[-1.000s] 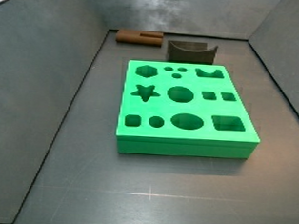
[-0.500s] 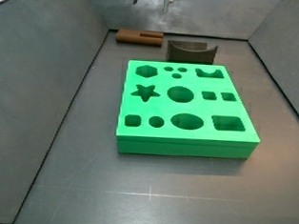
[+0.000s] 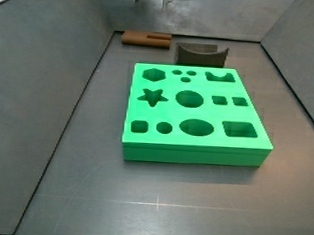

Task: Pick up the square-circle object. Move up. Place the square-circle object on the fixture. Regrasp the square-circle object. Move to above the board. Insert the square-circle object.
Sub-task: Pick up the square-circle object.

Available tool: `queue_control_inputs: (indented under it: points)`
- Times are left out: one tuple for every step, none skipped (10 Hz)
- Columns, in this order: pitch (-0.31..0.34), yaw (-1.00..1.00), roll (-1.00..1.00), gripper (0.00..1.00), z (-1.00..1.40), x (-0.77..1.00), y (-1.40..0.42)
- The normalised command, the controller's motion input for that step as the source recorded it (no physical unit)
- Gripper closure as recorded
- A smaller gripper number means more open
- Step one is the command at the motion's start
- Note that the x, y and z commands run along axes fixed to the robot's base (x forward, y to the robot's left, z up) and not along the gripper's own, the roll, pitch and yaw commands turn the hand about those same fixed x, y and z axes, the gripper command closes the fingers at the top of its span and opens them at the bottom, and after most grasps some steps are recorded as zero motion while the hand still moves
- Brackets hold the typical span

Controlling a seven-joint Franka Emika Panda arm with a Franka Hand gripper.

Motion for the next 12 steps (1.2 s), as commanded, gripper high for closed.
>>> queue_control_inputs:
  points:
    - [-0.050, -0.94, -0.15, 0.00, -0.31, 0.00, 0.00]
    - [-0.053, -0.92, -0.16, 0.00, -0.30, 0.00, 0.00]
    - [-0.039, -0.89, -0.19, 0.00, -0.29, 0.04, 0.00]
    - [-0.034, -0.85, -0.18, 0.00, -0.26, 0.04, 0.00]
    - [-0.039, -0.81, -0.17, 0.00, -0.23, 0.03, 0.02]
    - [-0.036, -0.83, -0.15, 0.00, -0.22, 0.03, 0.03]
    - [-0.029, -0.75, -0.11, 0.00, -0.20, 0.00, 0.13]
    - [0.049, -0.17, 0.00, 0.00, 0.00, 0.00, 0.00]
    - [0.019, 0.00, 0.00, 0.00, 0.00, 0.00, 0.00]
    - [-0.003, 0.00, -0.01, 0.00, 0.00, -0.04, 0.05]
    - [-0.041, -0.32, 0.00, 0.00, -0.11, -0.08, 0.00]
    - [0.000, -0.95, -0.04, 0.00, -0.32, 0.11, 0.04]
